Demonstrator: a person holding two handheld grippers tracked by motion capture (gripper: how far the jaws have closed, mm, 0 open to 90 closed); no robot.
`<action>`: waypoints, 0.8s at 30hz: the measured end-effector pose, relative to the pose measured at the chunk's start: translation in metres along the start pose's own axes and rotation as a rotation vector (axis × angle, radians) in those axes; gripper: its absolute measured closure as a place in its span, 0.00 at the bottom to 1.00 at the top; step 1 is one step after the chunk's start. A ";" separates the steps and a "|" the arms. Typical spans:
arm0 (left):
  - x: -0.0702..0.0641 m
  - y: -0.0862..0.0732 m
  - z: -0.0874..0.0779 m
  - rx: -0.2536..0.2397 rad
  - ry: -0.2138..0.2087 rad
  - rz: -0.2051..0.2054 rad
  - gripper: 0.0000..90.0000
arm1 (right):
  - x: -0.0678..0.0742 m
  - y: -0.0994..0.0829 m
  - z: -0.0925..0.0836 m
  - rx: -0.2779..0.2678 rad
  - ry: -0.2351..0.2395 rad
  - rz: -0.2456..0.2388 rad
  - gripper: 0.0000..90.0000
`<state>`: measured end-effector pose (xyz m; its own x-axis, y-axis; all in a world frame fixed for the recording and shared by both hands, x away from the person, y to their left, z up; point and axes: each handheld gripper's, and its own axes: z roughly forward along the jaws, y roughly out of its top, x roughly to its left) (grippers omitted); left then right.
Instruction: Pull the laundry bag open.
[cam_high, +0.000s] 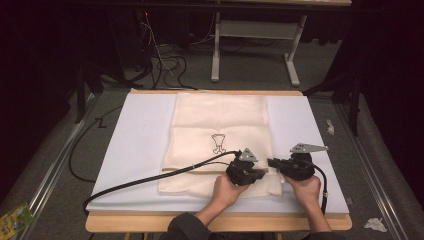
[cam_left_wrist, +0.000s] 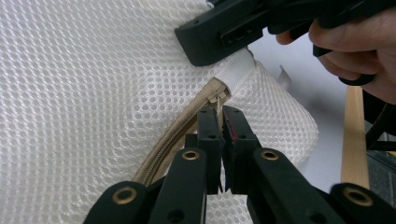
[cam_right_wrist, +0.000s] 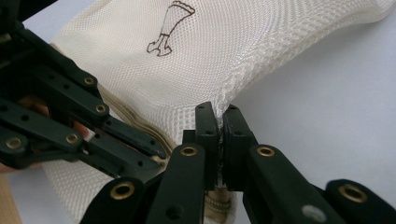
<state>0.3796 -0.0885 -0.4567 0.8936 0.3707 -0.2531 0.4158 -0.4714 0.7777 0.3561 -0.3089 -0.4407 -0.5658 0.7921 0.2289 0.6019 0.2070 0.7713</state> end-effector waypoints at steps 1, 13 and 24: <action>0.001 0.001 -0.002 0.006 0.013 0.006 0.97 | -0.001 0.002 -0.001 0.005 -0.007 -0.004 0.98; 0.003 0.003 -0.008 0.020 0.037 0.025 0.97 | -0.004 0.003 -0.004 -0.002 -0.037 0.002 0.98; 0.003 0.003 -0.010 0.036 0.052 0.033 0.97 | -0.005 0.003 -0.003 0.019 -0.051 0.004 0.98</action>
<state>0.3819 -0.0806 -0.4497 0.8973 0.3953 -0.1967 0.3930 -0.5121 0.7637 0.3591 -0.3139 -0.4376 -0.5342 0.8210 0.2015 0.6154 0.2142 0.7586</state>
